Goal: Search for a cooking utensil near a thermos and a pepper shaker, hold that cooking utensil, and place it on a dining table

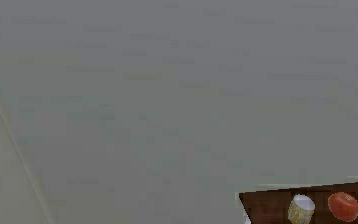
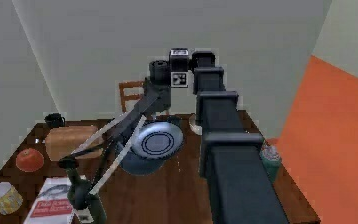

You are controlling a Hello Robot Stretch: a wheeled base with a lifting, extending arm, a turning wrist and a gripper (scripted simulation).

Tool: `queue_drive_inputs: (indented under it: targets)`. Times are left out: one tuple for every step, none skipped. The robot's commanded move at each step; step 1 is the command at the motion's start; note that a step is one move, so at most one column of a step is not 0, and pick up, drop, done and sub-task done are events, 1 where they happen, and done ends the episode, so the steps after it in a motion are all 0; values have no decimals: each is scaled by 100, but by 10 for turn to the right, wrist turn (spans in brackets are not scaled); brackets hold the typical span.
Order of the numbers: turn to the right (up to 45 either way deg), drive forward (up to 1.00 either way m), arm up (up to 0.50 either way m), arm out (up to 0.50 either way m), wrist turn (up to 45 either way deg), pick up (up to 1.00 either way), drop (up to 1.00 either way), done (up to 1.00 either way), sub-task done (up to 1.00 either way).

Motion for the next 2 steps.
queue_drive_inputs:
  targets:
    - [0,0,0,0,450,0,0,0,0]
    - [0,0,0,0,450,0,0,0,0]
